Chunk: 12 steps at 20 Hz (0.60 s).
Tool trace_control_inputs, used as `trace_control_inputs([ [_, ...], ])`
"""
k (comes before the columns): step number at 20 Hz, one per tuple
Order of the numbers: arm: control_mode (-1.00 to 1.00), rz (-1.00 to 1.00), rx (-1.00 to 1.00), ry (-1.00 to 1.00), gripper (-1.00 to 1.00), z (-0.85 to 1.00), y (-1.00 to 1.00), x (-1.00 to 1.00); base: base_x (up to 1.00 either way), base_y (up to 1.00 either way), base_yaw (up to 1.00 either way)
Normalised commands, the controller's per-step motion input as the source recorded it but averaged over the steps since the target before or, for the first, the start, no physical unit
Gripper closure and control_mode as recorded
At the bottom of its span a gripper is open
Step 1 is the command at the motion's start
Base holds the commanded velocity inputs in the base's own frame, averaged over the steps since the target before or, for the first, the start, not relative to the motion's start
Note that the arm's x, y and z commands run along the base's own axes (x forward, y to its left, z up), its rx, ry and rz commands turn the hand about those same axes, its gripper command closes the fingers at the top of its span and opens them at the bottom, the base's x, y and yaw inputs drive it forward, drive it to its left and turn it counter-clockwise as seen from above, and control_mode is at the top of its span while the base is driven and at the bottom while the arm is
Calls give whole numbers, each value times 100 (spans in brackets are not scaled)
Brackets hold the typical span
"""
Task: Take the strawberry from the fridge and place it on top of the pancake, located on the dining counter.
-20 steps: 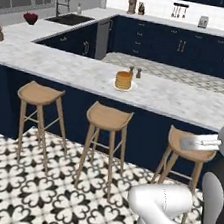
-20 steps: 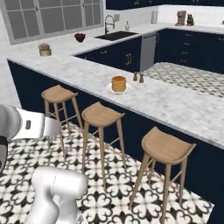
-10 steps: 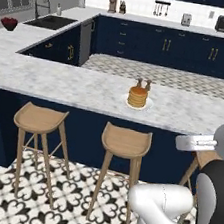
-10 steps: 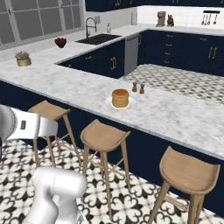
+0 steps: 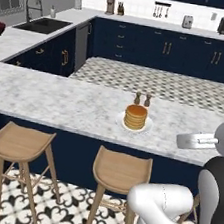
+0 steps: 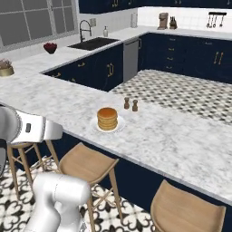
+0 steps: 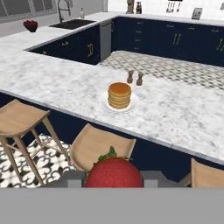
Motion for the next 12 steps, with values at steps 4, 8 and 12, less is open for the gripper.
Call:
trace_control_inputs([
  [4,100,0,0,0,100,0,0,0,100,19,-15],
  [8,100,0,0,0,100,0,0,0,100,34,-23],
  [12,100,0,0,0,100,0,0,0,100,-11,19],
])
